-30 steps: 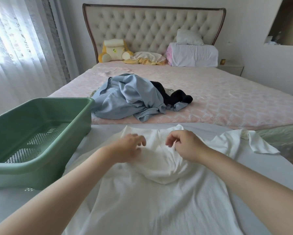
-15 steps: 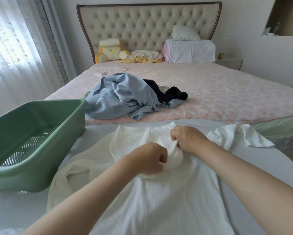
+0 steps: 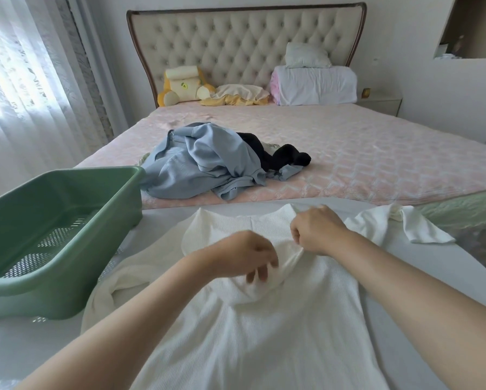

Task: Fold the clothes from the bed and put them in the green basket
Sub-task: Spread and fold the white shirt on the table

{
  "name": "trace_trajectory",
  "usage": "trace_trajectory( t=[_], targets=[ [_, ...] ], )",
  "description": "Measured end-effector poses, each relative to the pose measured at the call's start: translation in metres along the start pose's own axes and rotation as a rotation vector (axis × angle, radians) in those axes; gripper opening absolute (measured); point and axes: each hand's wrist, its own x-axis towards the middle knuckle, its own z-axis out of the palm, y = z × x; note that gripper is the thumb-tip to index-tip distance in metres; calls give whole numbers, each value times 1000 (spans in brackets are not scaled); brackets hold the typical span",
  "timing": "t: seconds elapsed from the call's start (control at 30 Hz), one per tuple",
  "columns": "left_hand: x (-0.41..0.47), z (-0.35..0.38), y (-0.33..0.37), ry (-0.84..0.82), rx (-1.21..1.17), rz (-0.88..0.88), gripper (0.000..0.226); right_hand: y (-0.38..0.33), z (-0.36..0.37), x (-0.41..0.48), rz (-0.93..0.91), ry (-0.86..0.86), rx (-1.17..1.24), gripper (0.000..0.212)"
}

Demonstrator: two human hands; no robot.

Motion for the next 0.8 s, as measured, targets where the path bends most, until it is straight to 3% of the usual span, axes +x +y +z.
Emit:
trace_trajectory(
  t=[0.07, 0.13, 0.23, 0.3, 0.53, 0.7, 0.8],
  targets=[
    [17, -2, -14, 343, 67, 23, 21, -9, 5, 6, 13, 174, 92, 29],
    [32, -3, -40, 501, 382, 41, 32, -24, 14, 11, -24, 215, 252, 30],
    [36, -4, -80, 325, 626, -164, 94, -38, 29, 13, -5, -73, 397, 66],
    [34, -6, -98, 205, 590, -304, 106, -32, 41, 14, 69, -217, 369, 85],
    [39, -22, -108, 215, 578, -388, 80, -24, 53, 26, 99, -229, 304, 89],
    [46, -22, -109, 291, 660, -340, 74, -40, 36, 29, 141, -118, 74, 72],
    [36, -19, -107, 465, 695, -220, 66, -70, 23, 31, 76, -120, 305, 64]
  ],
)
